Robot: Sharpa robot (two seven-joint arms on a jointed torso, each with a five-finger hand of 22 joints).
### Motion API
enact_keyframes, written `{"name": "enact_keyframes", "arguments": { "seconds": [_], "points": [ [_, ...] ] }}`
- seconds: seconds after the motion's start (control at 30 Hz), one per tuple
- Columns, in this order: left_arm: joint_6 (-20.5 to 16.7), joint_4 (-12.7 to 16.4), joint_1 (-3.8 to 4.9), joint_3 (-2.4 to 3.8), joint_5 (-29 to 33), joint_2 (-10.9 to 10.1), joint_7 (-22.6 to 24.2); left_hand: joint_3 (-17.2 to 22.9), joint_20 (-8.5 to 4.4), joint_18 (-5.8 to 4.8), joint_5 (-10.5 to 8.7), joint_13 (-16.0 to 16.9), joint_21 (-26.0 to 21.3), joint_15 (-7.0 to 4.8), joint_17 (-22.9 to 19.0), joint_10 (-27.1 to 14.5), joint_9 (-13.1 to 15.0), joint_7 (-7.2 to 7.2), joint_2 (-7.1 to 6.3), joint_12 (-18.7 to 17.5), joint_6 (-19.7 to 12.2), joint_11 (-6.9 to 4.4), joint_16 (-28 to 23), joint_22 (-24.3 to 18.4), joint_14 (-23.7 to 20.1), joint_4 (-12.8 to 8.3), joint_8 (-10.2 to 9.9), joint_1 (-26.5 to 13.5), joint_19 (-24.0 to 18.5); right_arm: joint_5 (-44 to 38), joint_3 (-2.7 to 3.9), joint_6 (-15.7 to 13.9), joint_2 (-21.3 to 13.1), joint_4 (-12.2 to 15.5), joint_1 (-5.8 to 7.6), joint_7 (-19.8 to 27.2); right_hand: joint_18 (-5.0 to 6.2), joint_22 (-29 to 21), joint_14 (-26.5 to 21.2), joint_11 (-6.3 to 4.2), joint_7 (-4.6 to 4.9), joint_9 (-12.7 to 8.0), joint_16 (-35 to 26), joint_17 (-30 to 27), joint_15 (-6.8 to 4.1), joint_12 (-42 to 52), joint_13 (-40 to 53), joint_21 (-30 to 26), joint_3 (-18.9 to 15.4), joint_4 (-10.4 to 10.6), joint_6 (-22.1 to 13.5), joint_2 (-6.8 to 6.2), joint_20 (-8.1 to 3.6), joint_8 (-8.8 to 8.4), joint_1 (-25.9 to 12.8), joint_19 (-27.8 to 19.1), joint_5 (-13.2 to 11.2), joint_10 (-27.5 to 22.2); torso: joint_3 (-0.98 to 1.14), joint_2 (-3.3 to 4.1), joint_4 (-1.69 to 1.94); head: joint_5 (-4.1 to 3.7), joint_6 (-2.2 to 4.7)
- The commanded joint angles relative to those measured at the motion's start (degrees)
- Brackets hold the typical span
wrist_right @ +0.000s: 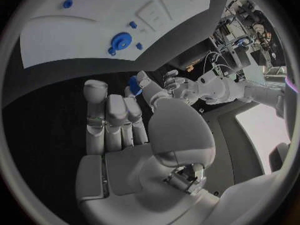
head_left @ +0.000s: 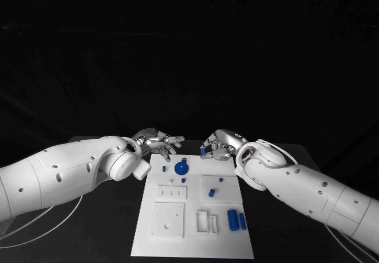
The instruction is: Assemble the parts on the task board
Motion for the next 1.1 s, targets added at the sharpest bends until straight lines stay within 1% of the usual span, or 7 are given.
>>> {"name": "enact_keyframes", "arguments": {
  "seconds": [0.03,0.23,0.53,0.67,0.77,0.87,1.1],
  "points": [
    [1.4,-0.3,0.05,-0.22,-3.4,0.6,-3.6,0.1,0.02,0.28,-0.03,0.3,0.4,-0.12,-0.7,-0.5,0.8,-0.1,-0.43,1.2,-0.4,-0.03,1.3,0.4,-0.6,0.4,0.0,0.0,-0.6,-2.6,0.0,1.1,0.6,0.2,-0.01,-3.0,0.24,3.7,0.3,-0.01,-1.24,0.3,-0.2,0.0,-0.07,-0.4,0.0,0.1,0.4,0.1,2.8,-0.12,-0.31,0.24,-0.2,2.8,0.4,0.0,-0.01,-0.34,0.02,-0.07,-0.33],
    [1.2,-0.3,0.04,-0.58,-5.5,1.4,-5.3,0.0,-0.03,0.31,0.01,0.8,1.0,-0.15,-1.6,-1.3,2.1,-0.2,-0.18,2.7,-0.6,-0.1,2.9,1.1,-1.1,0.1,0.5,0.4,-0.9,-3.1,-0.04,1.2,1.8,0.3,-0.01,-4.2,0.28,3.7,0.3,0.0,-1.24,0.4,-0.3,0.1,-0.06,-0.3,0.0,0.0,0.6,0.3,2.7,-0.28,-0.29,0.25,-0.4,2.8,1.2,0.0,0.01,-0.32,-0.03,-0.39,-0.51],
    [1.0,-0.2,0.02,-0.68,-8.3,2.7,-7.9,0.1,0.26,0.37,-0.84,0.8,0.9,0.14,-2.5,-2.2,2.6,0.12,-0.63,3.2,-1.5,0.21,3.5,1.4,-1.9,0.5,0.4,0.3,-1.4,-3.3,-0.11,1.7,2.9,0.7,-0.02,-5.3,0.28,3.6,0.3,-0.01,-1.24,0.4,-0.3,0.0,-0.06,-0.5,-0.1,0.1,0.6,0.4,2.6,-0.38,-0.28,0.25,-0.6,2.8,1.5,-0.1,-0.05,-0.18,-0.04,-0.58,-0.43],
    [0.6,-0.3,0.01,-0.71,-8.7,3.3,-9.0,0.2,0.36,0.44,-2.4,0.7,0.9,0.23,-2.9,-2.4,2.3,0.23,-1.1,3.4,-1.6,0.3,3.7,1.5,-2.1,1.5,0.2,0.0,-1.5,-3.4,-0.21,2.1,3.3,0.8,-0.02,-5.7,0.28,3.6,0.3,0.0,-1.23,0.4,-0.3,0.1,-0.06,-0.4,0.0,0.1,0.6,0.5,2.6,-0.42,-0.29,0.25,-0.6,2.8,1.7,-0.1,-0.07,-0.15,0.05,-0.54,-0.42],
    [0.1,-0.3,0.01,-0.72,-8.8,3.6,-9.5,1.1,0.39,0.49,-7.86,0.6,0.9,0.25,-3.2,-2.3,1.9,0.3,-2.27,3.6,-1.6,0.38,3.9,1.6,-2.0,3.6,0.1,-0.6,-1.4,-3.4,-0.33,2.6,3.4,1.0,-0.02,-5.9,0.28,3.6,0.3,0.0,-1.23,0.4,-0.3,0.1,-0.06,-0.5,-0.1,0.1,0.6,0.6,2.6,-0.45,-0.29,0.24,-0.6,2.8,1.8,-0.1,-0.06,-0.14,0.09,-0.62,-0.4],
    [0.0,-0.4,0.0,-0.72,-8.9,3.8,-9.8,1.5,0.42,0.51,-8.72,0.5,0.8,0.27,-3.5,-2.3,1.7,0.3,-2.74,3.7,-1.6,0.39,4.1,1.7,-2.1,4.6,0.1,-0.3,-1.4,-3.4,-0.45,2.9,3.5,1.1,-0.02,-6.0,0.29,3.6,0.3,0.0,-1.24,0.4,-0.3,0.1,-0.06,-0.5,-0.1,0.1,0.6,0.7,2.5,-0.47,-0.28,0.24,-0.7,2.8,1.8,-0.1,-0.08,-0.1,0.04,-0.62,-0.31],
    [-0.1,-0.6,0.0,-0.72,-8.9,4.2,-10.3,1.6,0.41,0.51,-8.67,0.5,0.8,0.27,-3.6,-2.4,1.7,0.28,-2.55,3.7,-1.6,0.38,4.1,1.7,-2.1,4.6,0.2,0.0,-1.4,-3.4,-0.68,3.5,3.7,1.5,-0.02,-6.2,0.27,3.6,0.3,0.0,-1.26,0.4,-0.4,0.1,-0.06,-0.5,-0.1,0.1,0.5,0.8,2.5,-0.53,-0.29,0.24,-0.7,2.8,1.8,-0.2,-0.07,-0.08,0.0,-0.57,-0.25]
  ]
}}
